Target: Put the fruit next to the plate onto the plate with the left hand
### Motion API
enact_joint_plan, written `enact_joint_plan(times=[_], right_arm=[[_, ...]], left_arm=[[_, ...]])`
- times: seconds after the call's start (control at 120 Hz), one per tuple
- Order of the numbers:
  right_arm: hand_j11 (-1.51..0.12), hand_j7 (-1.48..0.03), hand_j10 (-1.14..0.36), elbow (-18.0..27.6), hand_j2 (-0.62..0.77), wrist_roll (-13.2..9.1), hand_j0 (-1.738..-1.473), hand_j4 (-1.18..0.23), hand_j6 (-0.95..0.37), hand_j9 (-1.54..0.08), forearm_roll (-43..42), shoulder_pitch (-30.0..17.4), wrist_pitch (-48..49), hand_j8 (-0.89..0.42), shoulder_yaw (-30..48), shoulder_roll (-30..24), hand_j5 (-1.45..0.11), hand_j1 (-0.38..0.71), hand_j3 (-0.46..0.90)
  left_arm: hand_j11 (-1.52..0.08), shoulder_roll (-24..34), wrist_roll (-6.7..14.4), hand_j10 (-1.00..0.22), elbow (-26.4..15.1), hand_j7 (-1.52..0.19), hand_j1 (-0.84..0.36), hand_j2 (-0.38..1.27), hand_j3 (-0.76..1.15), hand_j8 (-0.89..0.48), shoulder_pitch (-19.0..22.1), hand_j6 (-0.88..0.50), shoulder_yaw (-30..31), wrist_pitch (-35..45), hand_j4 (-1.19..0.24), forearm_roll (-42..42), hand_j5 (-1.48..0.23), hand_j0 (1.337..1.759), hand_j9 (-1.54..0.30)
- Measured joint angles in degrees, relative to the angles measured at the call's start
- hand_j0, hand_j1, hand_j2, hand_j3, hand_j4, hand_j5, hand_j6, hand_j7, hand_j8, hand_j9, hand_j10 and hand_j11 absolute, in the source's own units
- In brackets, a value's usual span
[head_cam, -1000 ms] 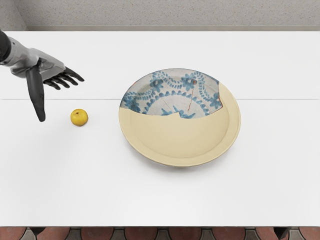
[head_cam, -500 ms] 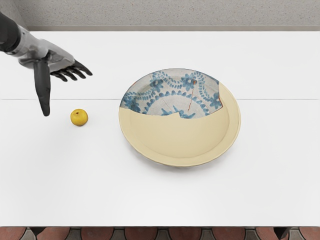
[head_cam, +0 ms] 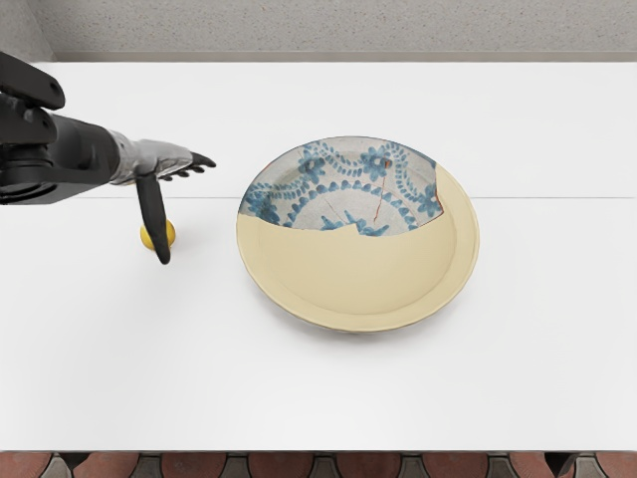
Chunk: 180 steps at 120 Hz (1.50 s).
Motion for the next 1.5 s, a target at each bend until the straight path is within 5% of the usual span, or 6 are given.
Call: enact_joint_plan(times=[0.392,0.858,1.108,1.5], right_arm=[[-0.01,-0.01,-0.01,0.0,0.0,0.0,-1.658,-0.01,-0.01,-0.01,0.0,0.0,0.0,-0.01,0.0,0.0,-0.01,-0.34,0.0],[-0.01,-0.01,-0.01,0.0,0.0,0.0,-1.658,-0.01,-0.01,-0.01,0.0,0.0,0.0,-0.01,0.0,0.0,-0.01,-0.34,0.0],[-0.01,-0.01,-0.01,0.0,0.0,0.0,-1.658,-0.01,-0.01,-0.01,0.0,0.0,0.0,-0.01,0.0,0.0,-0.01,-0.34,0.0],[-0.01,-0.01,-0.01,0.0,0.0,0.0,-1.658,-0.01,-0.01,-0.01,0.0,0.0,0.0,-0.01,0.0,0.0,-0.01,-0.34,0.0]], left_arm=[[-0.01,-0.4,0.0,-0.01,1.4,-0.01,0.34,0.0,0.0,-0.01,6.8,-0.01,-0.2,8.5,-0.01,-0.3,-0.01,1.658,-0.01],[-0.02,-0.4,0.3,-0.01,2.1,-0.02,0.33,0.0,0.0,-0.01,10.0,-0.01,1.8,10.7,-0.01,0.7,-0.02,1.658,-0.02],[-0.07,-0.3,3.0,-0.05,6.0,-0.07,0.28,0.01,0.0,-0.05,14.3,-0.05,1.6,14.8,-0.05,-0.3,-0.07,1.658,-0.07],[-0.09,-0.3,3.4,-0.07,11.1,-0.09,0.26,0.01,0.0,-0.07,17.8,-0.07,-0.7,15.7,-0.07,-0.9,-0.09,1.658,-0.09]])
